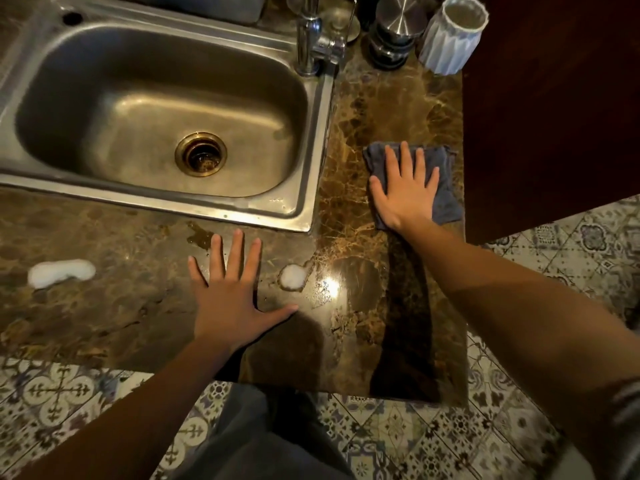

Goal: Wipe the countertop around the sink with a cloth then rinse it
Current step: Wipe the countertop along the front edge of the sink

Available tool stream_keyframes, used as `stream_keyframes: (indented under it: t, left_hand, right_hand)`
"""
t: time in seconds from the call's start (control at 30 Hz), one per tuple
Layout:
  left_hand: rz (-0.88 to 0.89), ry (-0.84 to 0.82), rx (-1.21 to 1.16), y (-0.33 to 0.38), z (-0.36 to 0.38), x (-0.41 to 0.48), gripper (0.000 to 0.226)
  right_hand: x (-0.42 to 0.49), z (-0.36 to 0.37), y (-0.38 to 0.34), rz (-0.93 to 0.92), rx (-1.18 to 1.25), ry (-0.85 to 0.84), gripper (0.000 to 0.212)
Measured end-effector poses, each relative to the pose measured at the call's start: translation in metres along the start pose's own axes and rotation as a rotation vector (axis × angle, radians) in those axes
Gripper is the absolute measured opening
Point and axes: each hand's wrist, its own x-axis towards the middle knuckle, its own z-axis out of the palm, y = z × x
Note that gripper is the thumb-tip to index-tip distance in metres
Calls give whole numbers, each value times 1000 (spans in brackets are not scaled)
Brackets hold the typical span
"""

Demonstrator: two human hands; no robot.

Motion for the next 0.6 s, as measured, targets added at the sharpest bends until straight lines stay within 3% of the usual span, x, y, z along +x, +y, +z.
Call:
stream_keyframes:
  t: [0.2,0.6]
  left_hand:
    - [-6,2,-28,0,-2,-1,117]
    - [-25,3,-66,1,-4,-4,119]
  right_hand:
    - [-92,4,18,-112,-45,-66,67]
    - [-315,38,18,-71,-58,-97,61]
